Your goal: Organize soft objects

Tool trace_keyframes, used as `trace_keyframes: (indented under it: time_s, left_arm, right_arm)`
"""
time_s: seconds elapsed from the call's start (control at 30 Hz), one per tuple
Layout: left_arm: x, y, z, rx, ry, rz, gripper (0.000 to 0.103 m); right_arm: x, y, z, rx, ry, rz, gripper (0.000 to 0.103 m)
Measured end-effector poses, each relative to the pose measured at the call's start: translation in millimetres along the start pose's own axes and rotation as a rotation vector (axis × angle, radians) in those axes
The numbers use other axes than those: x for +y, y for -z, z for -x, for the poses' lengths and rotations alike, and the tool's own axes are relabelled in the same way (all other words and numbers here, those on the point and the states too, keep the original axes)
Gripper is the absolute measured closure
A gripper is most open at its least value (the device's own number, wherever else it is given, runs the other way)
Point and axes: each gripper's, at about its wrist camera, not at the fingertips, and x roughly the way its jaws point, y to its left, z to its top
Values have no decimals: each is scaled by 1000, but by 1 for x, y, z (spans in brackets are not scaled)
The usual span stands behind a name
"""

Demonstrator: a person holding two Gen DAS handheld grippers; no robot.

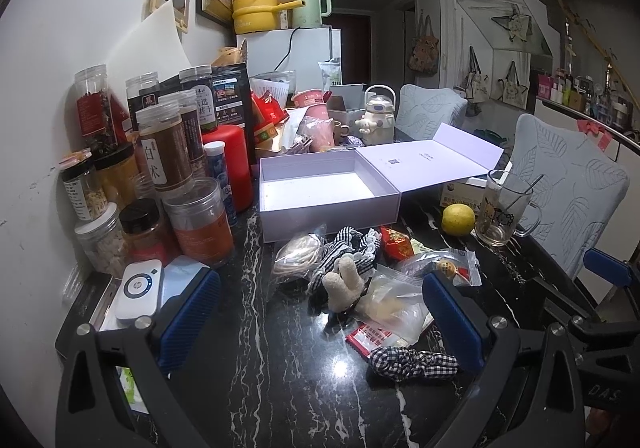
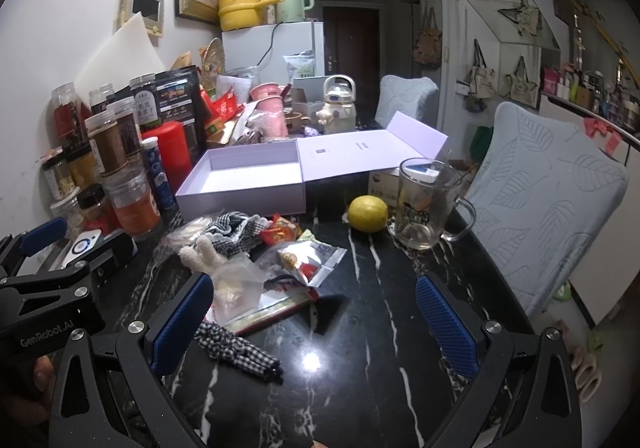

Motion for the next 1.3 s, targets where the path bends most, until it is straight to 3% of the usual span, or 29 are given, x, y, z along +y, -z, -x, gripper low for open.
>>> trace_keyframes:
  time_s: [0.53,1.1,1.3]
  left_arm:
    - [3,4,-4,19,-5,-7,0]
    - [17,36,-30,103,-50,-41,0]
    - [32,50,-44,171,2,-2,0]
  right_arm:
    - [6,5,-6,27,0,33,0]
    - [29,23,-49,150,-165,115,0]
    - [41,36,-65,201,-258,158,0]
